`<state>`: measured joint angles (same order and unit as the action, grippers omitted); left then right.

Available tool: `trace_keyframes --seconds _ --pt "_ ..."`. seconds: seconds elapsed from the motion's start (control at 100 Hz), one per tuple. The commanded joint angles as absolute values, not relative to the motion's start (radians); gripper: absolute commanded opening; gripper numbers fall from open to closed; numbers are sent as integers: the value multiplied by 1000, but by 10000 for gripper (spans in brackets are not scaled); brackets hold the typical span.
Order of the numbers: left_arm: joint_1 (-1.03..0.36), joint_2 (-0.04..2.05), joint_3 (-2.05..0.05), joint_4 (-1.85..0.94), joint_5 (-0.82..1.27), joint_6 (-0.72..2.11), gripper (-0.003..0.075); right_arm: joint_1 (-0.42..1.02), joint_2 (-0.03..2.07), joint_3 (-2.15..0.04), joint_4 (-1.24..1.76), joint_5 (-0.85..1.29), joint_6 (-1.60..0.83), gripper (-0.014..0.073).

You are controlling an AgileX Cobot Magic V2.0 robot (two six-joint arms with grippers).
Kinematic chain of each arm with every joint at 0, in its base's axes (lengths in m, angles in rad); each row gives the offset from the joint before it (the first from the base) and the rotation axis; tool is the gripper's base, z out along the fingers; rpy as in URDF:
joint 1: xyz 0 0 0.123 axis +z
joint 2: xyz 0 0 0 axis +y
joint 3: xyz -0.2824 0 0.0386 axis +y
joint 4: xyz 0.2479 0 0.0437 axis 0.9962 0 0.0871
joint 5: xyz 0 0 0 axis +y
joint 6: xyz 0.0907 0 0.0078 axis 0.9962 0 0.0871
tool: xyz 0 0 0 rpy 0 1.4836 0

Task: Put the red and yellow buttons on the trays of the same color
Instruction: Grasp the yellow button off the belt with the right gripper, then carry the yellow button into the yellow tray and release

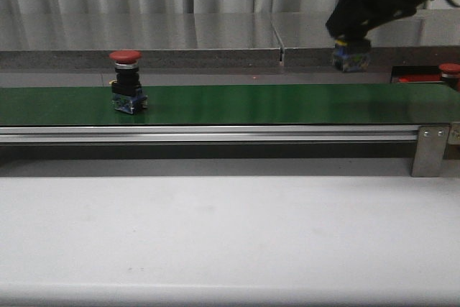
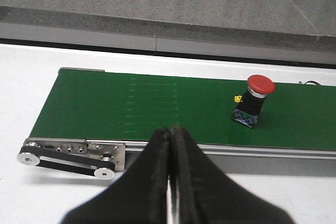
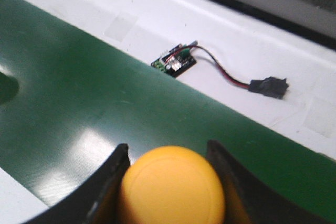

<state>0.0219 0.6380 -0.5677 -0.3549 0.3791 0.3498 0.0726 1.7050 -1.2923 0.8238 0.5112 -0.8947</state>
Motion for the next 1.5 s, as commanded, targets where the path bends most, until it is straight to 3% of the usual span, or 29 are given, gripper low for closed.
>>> trace_keyframes --seconds 0.0,0.26,0.61,0.89,1.49 --pt "16 637 -596 -374 308 350 -19 22 1580 -1327 840 524 -863 216" --pt "16 637 -596 -374 308 350 -19 -231 1382 -1255 839 645 -797 216" --pt "16 637 -596 -374 308 350 -19 -601 1268 -968 893 513 -796 216" --pt "16 637 -596 -374 308 350 -19 -630 1400 -941 895 368 -796 216" --pt "16 637 -596 -375 308 350 -19 -630 1631 -941 892 296 -796 216"
